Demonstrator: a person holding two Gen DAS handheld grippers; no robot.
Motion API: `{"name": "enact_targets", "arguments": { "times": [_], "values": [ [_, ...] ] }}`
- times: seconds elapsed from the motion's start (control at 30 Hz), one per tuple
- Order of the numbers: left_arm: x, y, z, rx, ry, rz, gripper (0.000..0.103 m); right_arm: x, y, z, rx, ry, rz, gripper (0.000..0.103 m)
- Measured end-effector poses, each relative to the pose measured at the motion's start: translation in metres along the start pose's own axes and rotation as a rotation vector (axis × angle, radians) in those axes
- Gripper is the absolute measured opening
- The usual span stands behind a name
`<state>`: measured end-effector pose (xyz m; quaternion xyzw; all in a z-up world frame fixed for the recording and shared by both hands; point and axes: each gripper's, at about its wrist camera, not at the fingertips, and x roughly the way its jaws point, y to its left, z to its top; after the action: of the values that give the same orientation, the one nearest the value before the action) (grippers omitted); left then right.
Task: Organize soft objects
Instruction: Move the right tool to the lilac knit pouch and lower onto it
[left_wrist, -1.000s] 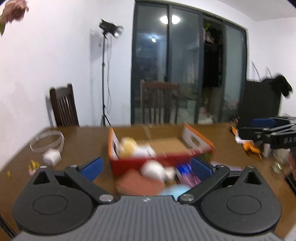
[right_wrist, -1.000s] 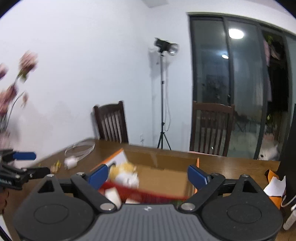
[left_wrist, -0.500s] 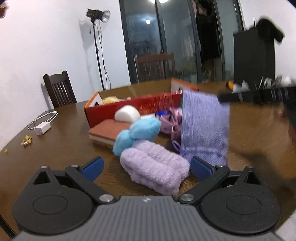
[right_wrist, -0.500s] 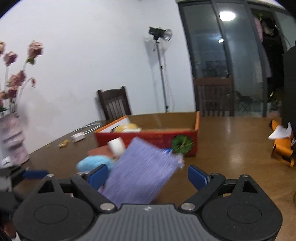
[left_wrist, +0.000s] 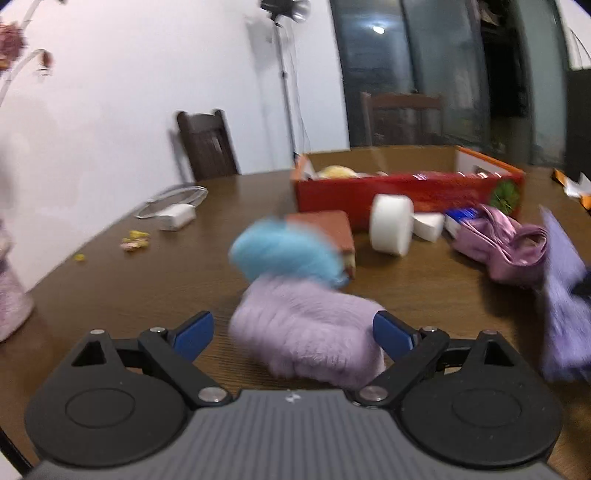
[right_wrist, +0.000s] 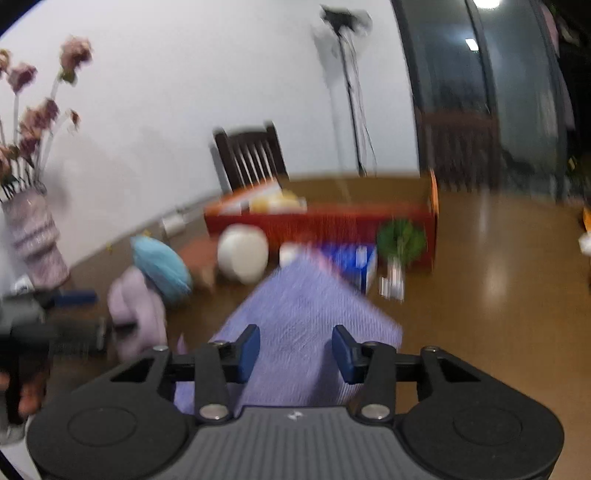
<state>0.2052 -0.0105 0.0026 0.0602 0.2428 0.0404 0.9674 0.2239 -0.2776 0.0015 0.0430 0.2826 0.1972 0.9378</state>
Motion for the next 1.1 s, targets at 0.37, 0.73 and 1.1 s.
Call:
{"name": "enact_targets", "arguments": {
  "times": [0.37,0.73,1.1],
  "values": [
    [-0.045,-0.024,-0.008,-0.019,-0.035,-0.453,0.095,-0.01,0.017,-0.003,0.057,-0.032,-0.14,0.052],
    [-0.046,-0.048,-0.031,0.083,0.001,-0.527,0.074,-0.018,0.044,-0.035,0.104,-0.006,-0.246,0.051],
    [-0.025,0.012,-0.024,-0.204,0.077,-0.524,0.064,-0.041,0.064,-0.031,0.128,-0.07,-0.195,0.061]
  ]
}}
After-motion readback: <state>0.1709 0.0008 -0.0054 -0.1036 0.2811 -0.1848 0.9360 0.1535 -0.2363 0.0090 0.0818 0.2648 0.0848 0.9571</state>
